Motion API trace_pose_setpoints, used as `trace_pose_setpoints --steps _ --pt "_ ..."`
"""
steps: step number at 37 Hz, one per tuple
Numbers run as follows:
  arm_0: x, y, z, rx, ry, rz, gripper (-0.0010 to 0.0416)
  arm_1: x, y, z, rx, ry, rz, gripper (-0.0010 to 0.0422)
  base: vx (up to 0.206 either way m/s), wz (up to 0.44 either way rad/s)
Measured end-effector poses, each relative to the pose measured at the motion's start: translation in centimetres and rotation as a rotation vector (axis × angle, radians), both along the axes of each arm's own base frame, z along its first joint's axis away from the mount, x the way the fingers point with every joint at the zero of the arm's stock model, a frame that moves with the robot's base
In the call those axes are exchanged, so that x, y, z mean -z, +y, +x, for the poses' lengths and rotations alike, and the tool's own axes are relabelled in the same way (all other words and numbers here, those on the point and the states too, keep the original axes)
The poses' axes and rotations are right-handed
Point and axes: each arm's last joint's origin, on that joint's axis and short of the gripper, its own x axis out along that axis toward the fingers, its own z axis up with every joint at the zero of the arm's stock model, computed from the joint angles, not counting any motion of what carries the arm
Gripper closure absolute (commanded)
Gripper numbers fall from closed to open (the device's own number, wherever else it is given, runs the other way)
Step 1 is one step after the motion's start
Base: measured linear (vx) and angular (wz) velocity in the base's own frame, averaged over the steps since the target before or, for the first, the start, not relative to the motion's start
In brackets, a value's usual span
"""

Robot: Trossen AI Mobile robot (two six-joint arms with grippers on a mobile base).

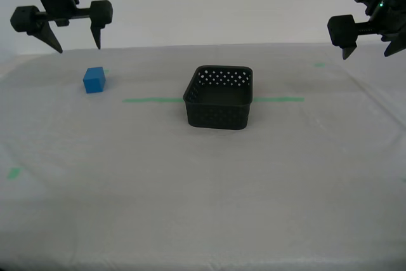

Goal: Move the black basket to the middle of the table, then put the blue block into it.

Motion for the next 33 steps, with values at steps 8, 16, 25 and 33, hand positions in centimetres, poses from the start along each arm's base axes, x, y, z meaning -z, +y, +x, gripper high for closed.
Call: trace_pose_setpoints --steps 8,16,25,33 --pt "0.0 0.0 0.0 -0.001 0.000 0.000 0.0007 2.7 0.0 1.2 0.002 0.017 0.002 0.0011 0.000 0.000" --pt "0.0 0.0 0.0 -0.001 0.000 0.000 0.0007 4.6 0.0 2.1 -0.002 0.001 0.001 0.0011 0.000 0.000" --pt "0.0 0.0 0.0 -0.001 0.000 0.000 0.0007 6.4 0.2 3.0 -0.017 -0.019 0.001 0.0011 0.000 0.000" --pt "0.0 0.0 0.0 -0.001 -0.002 0.000 0.0007 7.0 0.5 3.7 -0.030 -0.063 0.017 0.0011 0.000 0.000"
